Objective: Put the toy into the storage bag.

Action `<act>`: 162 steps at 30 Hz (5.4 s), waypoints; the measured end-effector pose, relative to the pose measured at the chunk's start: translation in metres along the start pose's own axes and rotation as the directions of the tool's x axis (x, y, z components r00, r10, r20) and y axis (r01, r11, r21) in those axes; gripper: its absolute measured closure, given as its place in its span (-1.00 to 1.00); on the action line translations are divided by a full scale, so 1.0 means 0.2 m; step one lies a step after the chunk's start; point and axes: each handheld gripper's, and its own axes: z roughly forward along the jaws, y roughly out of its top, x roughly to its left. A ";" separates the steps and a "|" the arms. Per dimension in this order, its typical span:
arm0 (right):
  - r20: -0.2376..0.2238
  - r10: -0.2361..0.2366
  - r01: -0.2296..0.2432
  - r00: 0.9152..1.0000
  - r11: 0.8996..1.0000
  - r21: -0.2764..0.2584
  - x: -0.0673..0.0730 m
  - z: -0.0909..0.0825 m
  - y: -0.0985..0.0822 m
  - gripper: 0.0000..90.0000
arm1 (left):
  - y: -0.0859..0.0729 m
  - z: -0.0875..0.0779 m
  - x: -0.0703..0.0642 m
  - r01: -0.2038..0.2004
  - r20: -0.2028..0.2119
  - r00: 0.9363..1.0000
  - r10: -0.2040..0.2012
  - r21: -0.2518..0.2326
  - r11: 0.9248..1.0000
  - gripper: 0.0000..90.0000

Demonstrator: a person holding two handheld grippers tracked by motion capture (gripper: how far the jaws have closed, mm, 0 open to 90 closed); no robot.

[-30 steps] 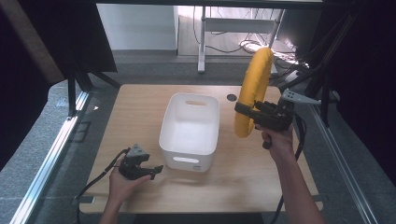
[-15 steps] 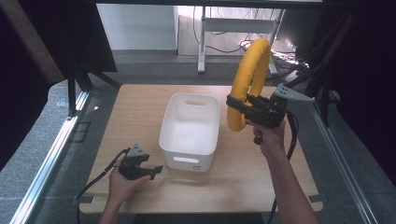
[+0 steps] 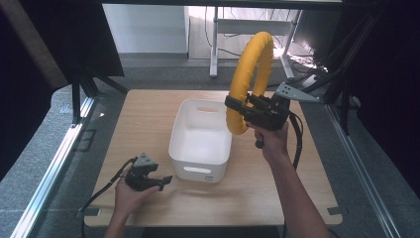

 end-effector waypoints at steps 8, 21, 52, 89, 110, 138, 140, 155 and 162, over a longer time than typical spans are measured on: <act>-0.005 -0.006 0.006 1.000 1.000 -0.009 0.03 0.07 0.00 0.10 | 0.00 0.00 0.00 0.002 0.000 1.000 -0.002 -0.005 1.000 -0.45; -0.019 -0.021 0.021 1.000 1.000 -0.021 0.09 0.16 -0.01 0.10 | 0.00 0.00 0.00 0.001 0.000 1.000 -0.001 -0.003 1.000 -0.45; -0.075 -0.031 0.031 0.997 1.000 -0.004 0.23 0.35 -0.13 0.09 | 0.00 0.00 0.00 0.007 0.004 1.000 -0.007 -0.002 1.000 -0.45; -0.054 0.009 -0.009 0.998 1.000 0.013 0.32 0.42 -0.41 0.09 | 0.00 0.00 0.00 -0.002 0.005 1.000 0.002 0.008 1.000 -0.45; -0.026 0.033 -0.032 0.999 0.998 0.055 0.31 0.44 -0.56 0.09 | 0.00 0.01 -0.01 -0.005 0.009 1.000 0.005 0.013 1.000 -0.45; 0.017 0.030 -0.032 0.999 0.992 0.121 0.33 0.38 -0.64 0.11 | 0.00 0.02 -0.01 -0.005 0.014 1.000 0.005 0.017 1.000 -0.45; 0.016 0.038 -0.039 0.999 0.991 0.128 0.32 0.37 -0.64 0.11 | 0.00 0.02 -0.01 -0.004 0.017 1.000 0.004 0.017 1.000 -0.45; 0.014 0.053 -0.055 0.998 0.987 0.148 0.32 0.37 -0.63 0.12 | -0.01 0.02 -0.01 -0.007 0.022 1.000 0.006 0.027 1.000 -0.45; 0.024 0.047 -0.050 0.999 0.983 0.179 0.32 0.38 -0.65 0.12 | -0.01 0.02 -0.01 -0.007 0.023 1.000 0.007 0.029 1.000 -0.46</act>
